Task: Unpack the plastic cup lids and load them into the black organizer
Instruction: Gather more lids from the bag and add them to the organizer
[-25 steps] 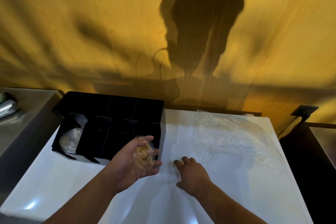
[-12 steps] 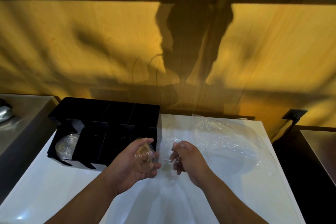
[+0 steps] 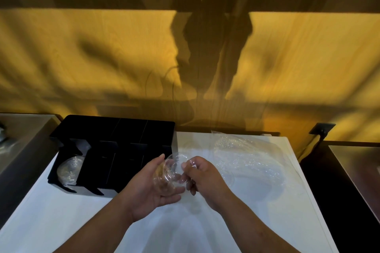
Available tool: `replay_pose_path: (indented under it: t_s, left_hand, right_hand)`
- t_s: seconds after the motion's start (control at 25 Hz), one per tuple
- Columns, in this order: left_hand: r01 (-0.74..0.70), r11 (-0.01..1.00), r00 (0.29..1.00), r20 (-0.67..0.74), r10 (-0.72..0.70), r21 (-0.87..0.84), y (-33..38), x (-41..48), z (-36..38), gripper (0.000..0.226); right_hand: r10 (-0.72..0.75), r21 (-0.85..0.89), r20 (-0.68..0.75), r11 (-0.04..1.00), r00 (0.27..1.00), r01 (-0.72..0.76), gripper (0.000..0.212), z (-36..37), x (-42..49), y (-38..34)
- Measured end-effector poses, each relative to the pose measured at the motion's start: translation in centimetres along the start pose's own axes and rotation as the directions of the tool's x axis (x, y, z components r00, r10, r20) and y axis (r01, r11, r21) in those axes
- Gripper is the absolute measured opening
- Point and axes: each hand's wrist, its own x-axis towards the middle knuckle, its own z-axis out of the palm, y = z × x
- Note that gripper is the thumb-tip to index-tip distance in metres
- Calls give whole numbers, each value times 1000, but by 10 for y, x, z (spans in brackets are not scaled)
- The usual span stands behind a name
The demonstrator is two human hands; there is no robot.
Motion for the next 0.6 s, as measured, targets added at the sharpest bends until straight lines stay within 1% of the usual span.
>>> replay_pose_path:
  t_s: [0.08, 0.2, 0.28, 0.36, 0.4, 0.48, 0.56, 0.6]
  left_hand:
    - [37, 999, 999, 38, -38, 15, -4, 2, 4, 60]
    - [41, 999, 998, 54, -42, 6, -7, 2, 5, 57]
    - [16, 1000, 999, 31, -17, 17, -10, 2, 3, 52]
    - [-9, 999, 1000, 6, 9, 38, -11, 1, 1, 47]
    - [-21, 999, 1000, 2, 21, 46, -10, 1, 0, 44]
    - [-42, 998, 999, -13, 43, 38, -7, 0, -4, 45]
    - [-63, 998, 997, -37, 63, 10, -2, -2, -9, 55]
    - [-73, 997, 996, -46, 73, -2, 0, -3, -10, 61]
  right_hand:
    - [-40, -173, -16, 984, 999, 37, 27, 7, 0, 1]
    - [-89, -364, -42, 929, 995, 68, 26, 14, 0, 4]
    - [-100, -455, -39, 888, 994, 72, 30, 16, 1, 9]
    - [-119, -502, -20, 860, 993, 93, 34, 15, 3, 10]
    - [-149, -510, -20, 852, 989, 119, 35, 12, 6, 10]
    - [-264, -533, -74, 825, 962, 186, 33, 3, 18, 7]
    - [-412, -635, -113, 730, 904, 253, 22, -8, 38, 3]
    - [-453, -699, -97, 665, 886, 264, 17, -12, 49, 0]
